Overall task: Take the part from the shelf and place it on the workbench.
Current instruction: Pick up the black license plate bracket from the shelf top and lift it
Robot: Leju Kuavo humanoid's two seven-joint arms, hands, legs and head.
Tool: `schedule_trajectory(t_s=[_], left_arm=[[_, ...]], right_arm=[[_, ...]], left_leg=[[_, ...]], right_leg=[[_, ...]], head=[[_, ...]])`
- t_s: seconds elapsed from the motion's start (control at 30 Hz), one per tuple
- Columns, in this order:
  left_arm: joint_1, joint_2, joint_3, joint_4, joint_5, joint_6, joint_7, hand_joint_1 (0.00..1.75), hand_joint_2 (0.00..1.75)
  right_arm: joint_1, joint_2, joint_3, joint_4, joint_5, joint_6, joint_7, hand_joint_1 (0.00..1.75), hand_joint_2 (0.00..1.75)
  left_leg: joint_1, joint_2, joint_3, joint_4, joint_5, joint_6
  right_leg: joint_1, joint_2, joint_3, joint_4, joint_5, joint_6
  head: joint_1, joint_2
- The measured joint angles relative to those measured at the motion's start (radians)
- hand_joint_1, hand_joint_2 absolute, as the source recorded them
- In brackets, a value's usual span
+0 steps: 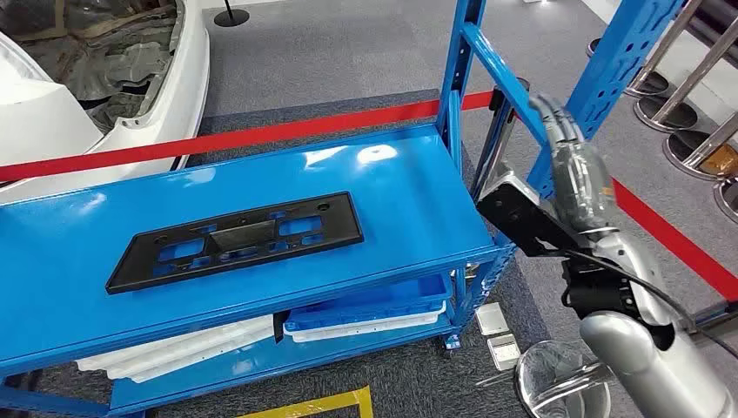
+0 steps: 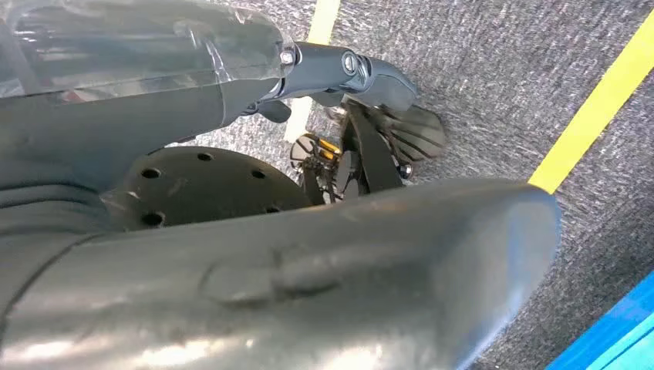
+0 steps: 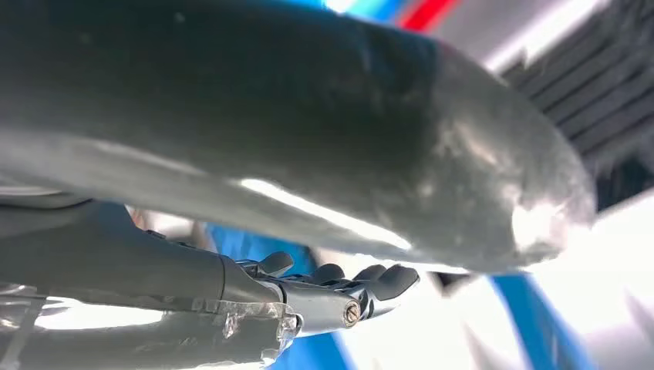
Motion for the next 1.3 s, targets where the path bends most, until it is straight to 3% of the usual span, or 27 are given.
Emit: schedule_trajectory(t_s=[0.07, 0.1, 0.13, 0.2, 0.27, 0.3, 0.43, 0.77, 0.9, 1.17, 1.3], left_arm=[[0.0, 0.0, 0.0, 0.0, -0.002, -0.002, 0.006, 0.0, 0.0], [0.0, 0.0, 0.0, 0.0, -0.004, -0.003, 0.01, 0.0, 0.0], [0.0, 0.0, 0.0, 0.0, -0.006, -0.004, 0.015, 0.0, 0.0], [0.001, 0.0, 0.0, 0.0, -0.008, -0.004, 0.022, 0.0, 0.0], [0.001, 0.0, 0.0, 0.0, -0.01, -0.004, 0.026, 0.0, 0.0], [0.001, 0.0, 0.0, 0.0, -0.01, -0.004, 0.027, 0.0, 0.0], [0.001, -0.001, 0.0, -0.001, -0.018, 0.002, 0.035, 0.0, 0.0], [0.0, -0.001, -0.004, -0.011, -0.038, 0.02, 0.066, 0.0, 0.0], [0.001, -0.001, -0.005, -0.011, -0.038, 0.027, 0.068, 0.0, 0.0], [-0.006, -0.001, -0.019, -0.02, -0.04, 0.028, 0.121, 0.0, 0.0], [-0.015, -0.001, -0.031, -0.023, -0.04, 0.032, 0.13, 0.0, 0.0]], right_arm=[[-0.004, 0.001, 0.012, 0.02, -0.059, 0.0, -0.017, 0.0, 1.75], [-0.007, 0.001, 0.023, 0.038, -0.113, -0.001, -0.035, 0.0, 1.75], [-0.01, 0.001, 0.034, 0.057, -0.161, -0.004, -0.054, 0.0, 1.75], [-0.017, 0.002, 0.055, 0.091, -0.227, -0.012, -0.089, 0.0, 1.75], [-0.026, 0.002, 0.074, 0.125, -0.257, -0.018, -0.108, 0.0, 1.75], [-0.03, 0.002, 0.083, 0.139, -0.267, -0.019, -0.113, 0.0, 1.75], [-0.059, 0.002, 0.12, 0.198, -0.317, 0.0, -0.121, 0.0, 1.75], [-0.224, 0.011, 0.285, 0.418, -0.314, 0.106, -0.069, 0.0, 1.75], [-0.266, 0.014, 0.341, 0.473, -0.291, 0.125, -0.041, 0.0, 1.75], [-0.401, 0.015, 0.493, 0.574, -0.326, 0.297, 0.029, 0.0, 1.75], [-0.452, 0.017, 0.569, 0.603, -0.34, 0.338, 0.036, 0.0, 1.75]], left_leg=[[0.004, 0.0, 0.011, -0.011, 0.018, -0.003], [0.008, 0.001, 0.031, -0.04, 0.042, -0.005], [0.011, 0.001, 0.065, -0.102, 0.076, -0.006], [0.011, 0.002, 0.131, -0.226, 0.118, -0.003], [0.005, 0.001, 0.152, -0.276, 0.119, 0.007], [0.003, 0.002, 0.151, -0.281, 0.119, 0.011], [0.007, 0.001, 0.151, -0.288, 0.113, 0.015], [0.005, 0.002, 0.151, -0.287, 0.113, 0.022], [0.005, 0.002, 0.153, -0.288, 0.113, 0.023], [0.009, 0.003, 0.154, -0.29, 0.115, 0.019], [0.01, 0.003, 0.154, -0.291, 0.116, 0.018]], right_leg=[[-0.002, -0.001, -0.001, 0.001, 0.0, 0.001], [-0.004, -0.003, 0.0, 0.003, -0.001, 0.003], [-0.006, -0.003, 0.002, 0.004, -0.003, 0.007], [-0.008, -0.005, 0.005, 0.004, -0.008, 0.019], [-0.007, -0.006, 0.005, 0.004, -0.009, 0.033], [-0.007, -0.006, 0.005, 0.005, -0.011, 0.035], [-0.006, -0.007, 0.009, 0.0, -0.015, 0.023], [-0.006, -0.007, 0.013, -0.013, -0.005, 0.044], [-0.004, -0.006, 0.013, -0.012, -0.005, 0.045], [0.002, -0.006, 0.012, -0.01, -0.005, 0.045], [0.003, -0.006, 0.011, -0.009, -0.006, 0.044]], head=[[-0.001, 0.0], [-0.001, 0.0], [-0.002, 0.0], [-0.004, 0.0], [-0.006, 0.0], [-0.006, 0.0], [0.002, 0.0], [0.007, 0.0], [0.007, 0.0], [0.007, 0.0], [0.007, 0.0]])
